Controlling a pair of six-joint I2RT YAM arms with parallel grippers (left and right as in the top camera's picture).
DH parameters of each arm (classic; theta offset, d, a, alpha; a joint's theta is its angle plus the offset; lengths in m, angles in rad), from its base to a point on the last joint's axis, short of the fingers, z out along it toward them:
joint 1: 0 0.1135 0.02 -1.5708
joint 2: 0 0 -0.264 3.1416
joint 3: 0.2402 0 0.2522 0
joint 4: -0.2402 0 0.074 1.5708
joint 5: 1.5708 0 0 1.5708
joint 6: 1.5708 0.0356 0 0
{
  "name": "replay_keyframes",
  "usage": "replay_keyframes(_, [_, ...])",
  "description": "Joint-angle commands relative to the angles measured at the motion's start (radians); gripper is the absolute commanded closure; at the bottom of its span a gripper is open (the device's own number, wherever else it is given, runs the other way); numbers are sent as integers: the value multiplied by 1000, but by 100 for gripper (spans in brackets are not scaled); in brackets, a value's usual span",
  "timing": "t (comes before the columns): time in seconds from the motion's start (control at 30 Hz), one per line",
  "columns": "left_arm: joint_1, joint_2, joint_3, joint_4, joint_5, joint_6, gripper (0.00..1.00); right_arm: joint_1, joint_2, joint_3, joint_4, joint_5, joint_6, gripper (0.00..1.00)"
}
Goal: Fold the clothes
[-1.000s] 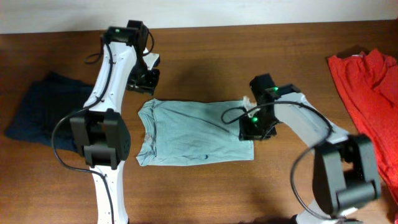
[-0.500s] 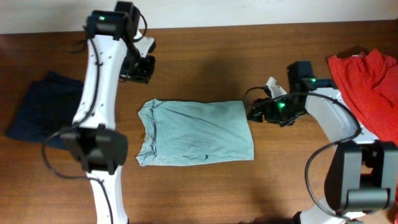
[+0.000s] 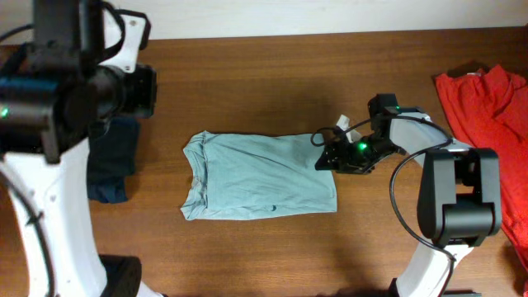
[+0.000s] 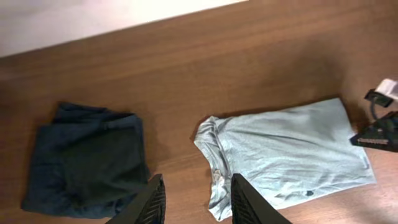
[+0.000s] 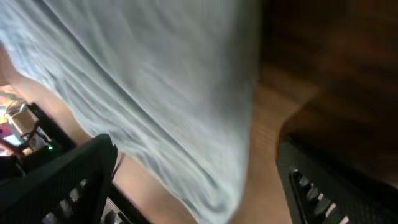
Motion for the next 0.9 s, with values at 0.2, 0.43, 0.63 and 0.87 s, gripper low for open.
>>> replay_keyframes(0.2, [4,18,-3,9,-15,-9,64,105,52,7,85,-56,83,44])
replay_keyframes(0.43, [4,17,-3,-2,-15,-9,64,83,32,8,75,208,208,79])
replay_keyframes(0.63, [4,17,-3,3,-14,-10,64,13,-68,101,-116,520,264,85])
replay_keyframes(0.87, [4,17,-3,3,-14,-9,64,-9,-148,329,-369,795,306,85])
